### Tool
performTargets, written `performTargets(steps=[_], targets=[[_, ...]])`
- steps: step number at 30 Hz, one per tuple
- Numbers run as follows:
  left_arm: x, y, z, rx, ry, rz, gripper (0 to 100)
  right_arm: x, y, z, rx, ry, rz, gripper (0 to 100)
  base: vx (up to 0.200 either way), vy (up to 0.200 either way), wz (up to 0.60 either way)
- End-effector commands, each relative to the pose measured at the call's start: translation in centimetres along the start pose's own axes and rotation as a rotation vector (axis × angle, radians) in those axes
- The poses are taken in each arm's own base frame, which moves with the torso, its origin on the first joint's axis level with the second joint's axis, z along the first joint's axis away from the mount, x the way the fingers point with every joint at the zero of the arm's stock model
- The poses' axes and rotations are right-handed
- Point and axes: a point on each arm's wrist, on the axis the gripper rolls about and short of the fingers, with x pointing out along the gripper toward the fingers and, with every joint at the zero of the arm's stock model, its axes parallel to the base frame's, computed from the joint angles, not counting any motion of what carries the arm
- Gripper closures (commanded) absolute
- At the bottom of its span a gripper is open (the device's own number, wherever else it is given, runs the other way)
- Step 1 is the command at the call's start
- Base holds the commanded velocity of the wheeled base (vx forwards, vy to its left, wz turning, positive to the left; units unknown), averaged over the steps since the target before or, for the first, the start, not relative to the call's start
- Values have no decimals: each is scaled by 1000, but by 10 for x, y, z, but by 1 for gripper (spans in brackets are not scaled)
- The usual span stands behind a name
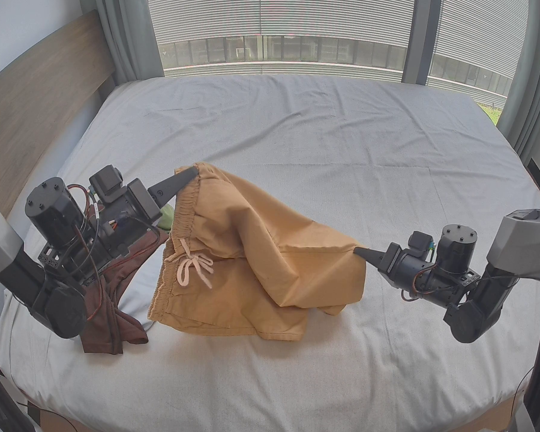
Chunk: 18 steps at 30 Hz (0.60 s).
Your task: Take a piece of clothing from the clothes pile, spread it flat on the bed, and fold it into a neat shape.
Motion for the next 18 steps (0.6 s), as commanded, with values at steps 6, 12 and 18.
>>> performTargets(steps=[6, 12, 18], targets=[[-9, 34, -26, 61, 86, 102, 100, -15, -2, 15, -13, -23, 20, 100, 0, 0, 0], [-8, 42, -29, 69, 97, 116, 100, -9, -5, -2, -80, 33, 40, 100, 0, 0, 0], [-14, 56, -27, 64, 92, 157, 100, -4, -23, -20, -105, 92, -5, 100, 0, 0, 0]])
